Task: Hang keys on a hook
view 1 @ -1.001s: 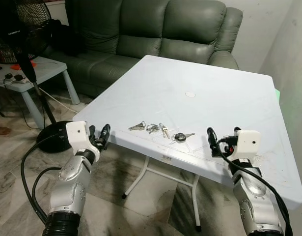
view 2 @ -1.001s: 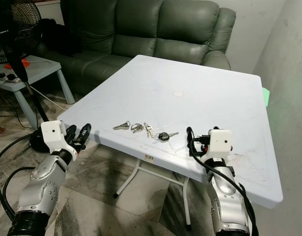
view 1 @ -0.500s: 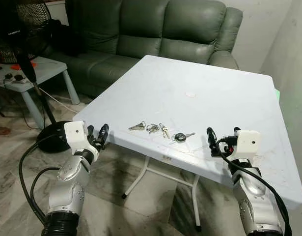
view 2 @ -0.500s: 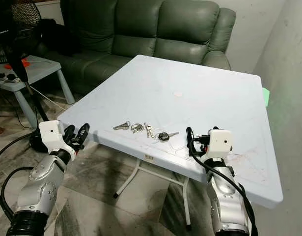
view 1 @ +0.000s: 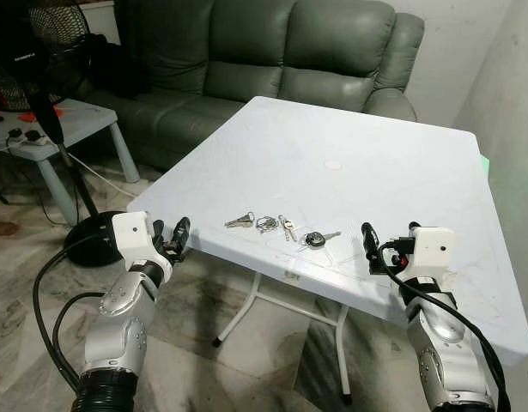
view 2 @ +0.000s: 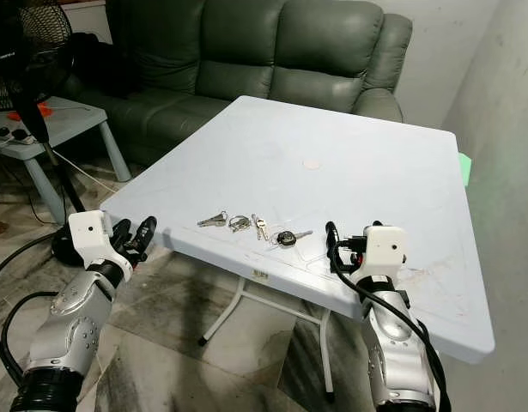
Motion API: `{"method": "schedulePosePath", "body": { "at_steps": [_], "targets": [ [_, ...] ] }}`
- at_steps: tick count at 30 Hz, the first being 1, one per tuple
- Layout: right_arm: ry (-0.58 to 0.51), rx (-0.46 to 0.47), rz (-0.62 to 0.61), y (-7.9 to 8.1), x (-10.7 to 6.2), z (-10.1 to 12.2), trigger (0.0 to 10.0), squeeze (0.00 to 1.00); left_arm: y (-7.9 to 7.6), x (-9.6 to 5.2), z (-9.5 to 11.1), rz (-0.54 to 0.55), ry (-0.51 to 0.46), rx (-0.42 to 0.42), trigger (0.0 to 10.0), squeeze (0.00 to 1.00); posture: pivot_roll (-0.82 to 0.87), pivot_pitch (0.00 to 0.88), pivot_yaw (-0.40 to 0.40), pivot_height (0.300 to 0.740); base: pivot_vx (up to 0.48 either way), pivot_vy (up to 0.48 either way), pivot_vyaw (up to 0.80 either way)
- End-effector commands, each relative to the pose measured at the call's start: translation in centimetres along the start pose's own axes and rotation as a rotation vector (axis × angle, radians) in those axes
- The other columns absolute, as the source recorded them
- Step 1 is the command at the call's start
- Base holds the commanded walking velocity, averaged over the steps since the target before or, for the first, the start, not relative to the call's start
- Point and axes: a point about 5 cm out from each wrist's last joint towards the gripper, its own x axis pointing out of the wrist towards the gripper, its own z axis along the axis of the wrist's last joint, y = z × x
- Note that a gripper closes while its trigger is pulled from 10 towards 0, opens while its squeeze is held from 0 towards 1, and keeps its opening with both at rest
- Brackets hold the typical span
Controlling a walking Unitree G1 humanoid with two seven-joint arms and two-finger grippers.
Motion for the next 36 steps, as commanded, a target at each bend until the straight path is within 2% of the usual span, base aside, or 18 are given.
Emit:
{"method": "schedulePosePath", "body": {
  "at_steps": [1, 27, 36],
  "targets": [
    [-0.014, -0.012, 0.011, 0.15, 0.21, 0.41, 10.0, 0.00, 0.02, 0.31, 0.39, -0.012, 0.001, 0.015, 10.0, 0.00, 0.16, 0.000, -0.003, 0.740, 0.000, 0.000, 0.00],
    [-0.017, -0.005, 0.009, 0.32, 0.21, 0.43, 10.0, 0.00, -0.15, 0.35, 0.38, -0.023, 0.000, -0.002, 10.0, 0.00, 0.16, 0.000, 0.002, 0.740, 0.000, 0.000, 0.00],
    [-0.019, -0.003, 0.009, 0.33, 0.27, 0.44, 10.0, 0.00, -0.11, 0.44, 0.51, -0.022, -0.003, -0.003, 10.0, 0.00, 0.16, 0.000, 0.001, 0.740, 0.000, 0.417, 0.00]
  ]
}}
